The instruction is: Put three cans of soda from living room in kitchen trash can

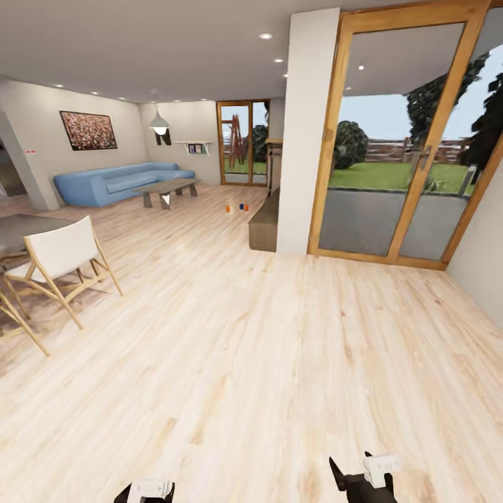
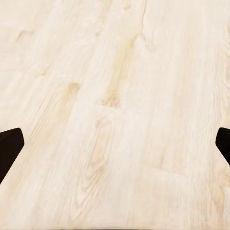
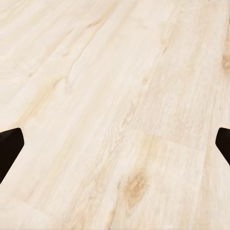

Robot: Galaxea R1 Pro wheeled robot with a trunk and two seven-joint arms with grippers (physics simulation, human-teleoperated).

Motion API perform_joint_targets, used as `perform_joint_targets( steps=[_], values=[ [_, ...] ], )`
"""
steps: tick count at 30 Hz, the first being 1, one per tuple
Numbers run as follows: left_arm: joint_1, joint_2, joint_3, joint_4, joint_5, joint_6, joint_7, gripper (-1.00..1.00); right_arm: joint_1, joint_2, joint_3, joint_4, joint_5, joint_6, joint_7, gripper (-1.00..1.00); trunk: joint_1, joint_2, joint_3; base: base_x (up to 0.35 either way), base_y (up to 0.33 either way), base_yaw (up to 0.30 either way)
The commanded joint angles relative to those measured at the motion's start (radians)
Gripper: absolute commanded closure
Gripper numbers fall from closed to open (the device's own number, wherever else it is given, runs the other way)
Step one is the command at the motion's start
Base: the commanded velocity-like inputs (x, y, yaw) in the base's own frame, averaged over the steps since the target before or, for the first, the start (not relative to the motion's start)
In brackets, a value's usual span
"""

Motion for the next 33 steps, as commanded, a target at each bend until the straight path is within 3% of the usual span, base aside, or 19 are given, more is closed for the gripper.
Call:
perform_joint_targets(
  steps=[1, 33],
  values=[
    [0.0, 0.0, 0.0, 0.0, 0.0, 0.0, 0.0, -1.0, 0.0, 0.0, 0.0, 0.0, 0.0, 0.0, 0.0, -1.0, 0.0, 0.0, 0.0, 0.0, 0.0, 0.251],
    [0.0, 0.0, 0.0, 0.0, -0.001, 0.0, 0.0, -1.0, -0.001, 0.002, 0.0, 0.017, 0.001, 0.0, -0.001, -1.0, 0.0, 0.0, 0.0, 0.0, 0.0, 0.251]
  ],
)
